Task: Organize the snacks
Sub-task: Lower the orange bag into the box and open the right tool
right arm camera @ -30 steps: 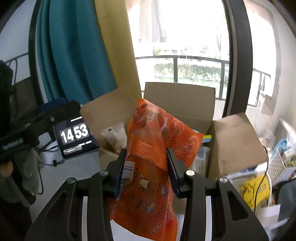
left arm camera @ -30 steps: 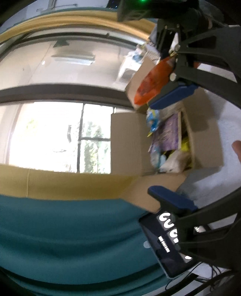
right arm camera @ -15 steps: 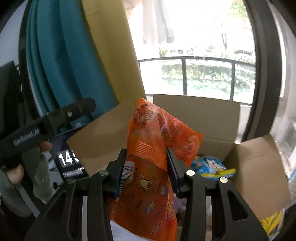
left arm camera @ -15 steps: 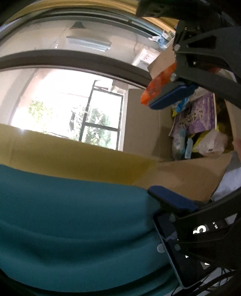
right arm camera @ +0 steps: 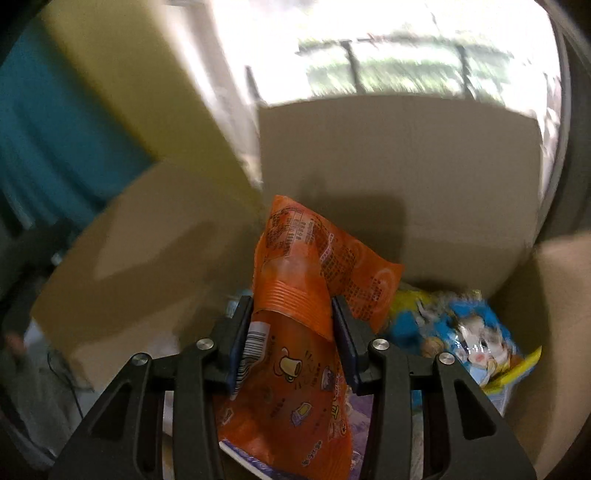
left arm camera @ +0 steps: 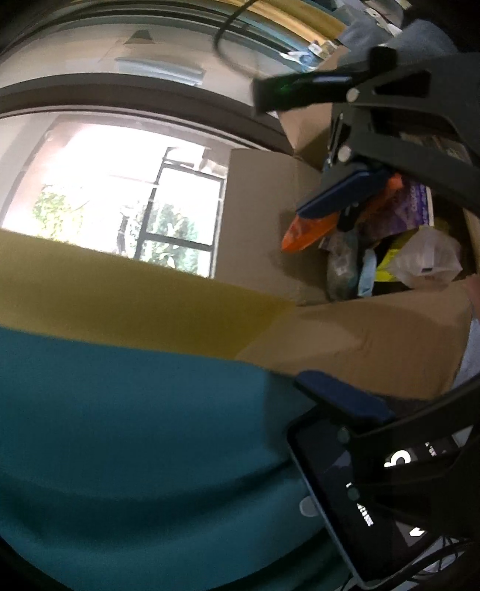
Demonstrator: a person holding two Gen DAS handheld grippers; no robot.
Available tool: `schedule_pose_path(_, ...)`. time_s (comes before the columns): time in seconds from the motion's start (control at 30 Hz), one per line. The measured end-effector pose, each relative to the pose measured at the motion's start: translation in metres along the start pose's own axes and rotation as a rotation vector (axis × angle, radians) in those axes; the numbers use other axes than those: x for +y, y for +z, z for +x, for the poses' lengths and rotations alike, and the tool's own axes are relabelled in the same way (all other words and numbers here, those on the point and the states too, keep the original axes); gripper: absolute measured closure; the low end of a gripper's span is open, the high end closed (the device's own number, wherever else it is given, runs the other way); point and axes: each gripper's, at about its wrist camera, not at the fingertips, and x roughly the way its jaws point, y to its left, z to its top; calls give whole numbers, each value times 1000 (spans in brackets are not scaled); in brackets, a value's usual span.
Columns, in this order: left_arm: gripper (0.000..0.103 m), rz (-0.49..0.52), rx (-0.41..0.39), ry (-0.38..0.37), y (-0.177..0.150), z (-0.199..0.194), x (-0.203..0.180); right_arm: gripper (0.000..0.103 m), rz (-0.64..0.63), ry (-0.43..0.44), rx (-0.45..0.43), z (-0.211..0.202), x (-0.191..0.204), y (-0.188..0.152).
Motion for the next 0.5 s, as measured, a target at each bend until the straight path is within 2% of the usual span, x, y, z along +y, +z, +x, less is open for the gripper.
schedule_pose_path(0.07,17,11,10,-2,-2,3,-4,59,38,-66,4,0,-9,2)
schedule_pose_path(0.2,18,40,28,-11,-5,8,-14,58,49,-143,2,-7,-22,2)
schedule_pose_path(0.27,18,53,33,-16,-7,7,-19,53,52,-173,-10,-12,-27,0)
schedule_pose_path(0.33,18,62,34,-23,-7,6,-24,41,53,-182,-20,-18,-29,-3)
schedule_pose_path(0.5,18,89,46,-35,-7,9,-35,33,24,-122,-12,-22,-26,-9)
